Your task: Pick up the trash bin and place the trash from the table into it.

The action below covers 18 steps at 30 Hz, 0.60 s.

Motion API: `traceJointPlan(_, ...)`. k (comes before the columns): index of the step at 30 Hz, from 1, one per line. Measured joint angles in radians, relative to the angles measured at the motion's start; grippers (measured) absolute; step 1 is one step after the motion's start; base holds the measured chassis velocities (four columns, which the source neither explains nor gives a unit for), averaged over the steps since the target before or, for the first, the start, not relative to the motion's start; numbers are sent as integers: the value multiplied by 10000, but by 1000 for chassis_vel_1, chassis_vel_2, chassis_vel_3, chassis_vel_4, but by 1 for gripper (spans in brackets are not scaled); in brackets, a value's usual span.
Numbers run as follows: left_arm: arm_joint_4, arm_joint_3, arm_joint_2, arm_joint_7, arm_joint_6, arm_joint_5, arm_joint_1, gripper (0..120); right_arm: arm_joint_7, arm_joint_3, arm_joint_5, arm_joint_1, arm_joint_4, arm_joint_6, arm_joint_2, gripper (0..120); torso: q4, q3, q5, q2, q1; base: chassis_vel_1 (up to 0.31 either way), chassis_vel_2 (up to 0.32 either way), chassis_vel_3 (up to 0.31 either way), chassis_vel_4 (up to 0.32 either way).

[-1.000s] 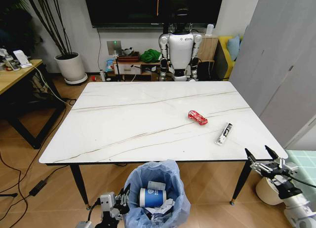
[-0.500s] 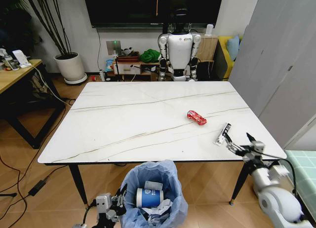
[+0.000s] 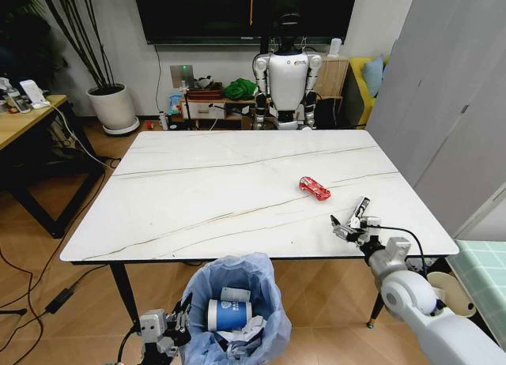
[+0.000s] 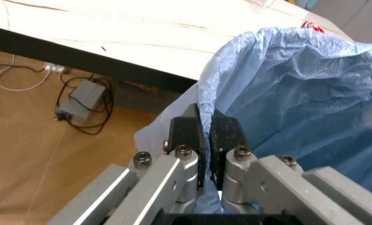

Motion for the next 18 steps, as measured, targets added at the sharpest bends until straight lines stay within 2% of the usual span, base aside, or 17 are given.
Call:
traceJointPlan(7,140,112,-4,1,9,-4,-126,0,194,87,432,111,-425,-191,-301,100,-3,0,-3,2,0,0,0,0,0)
traceJointPlan(18,191,140,31,-22,45,-31,-208,0,150,-303,675,604,-969,-157,-277,100,0,0,0,1,-2,0,0,0,0)
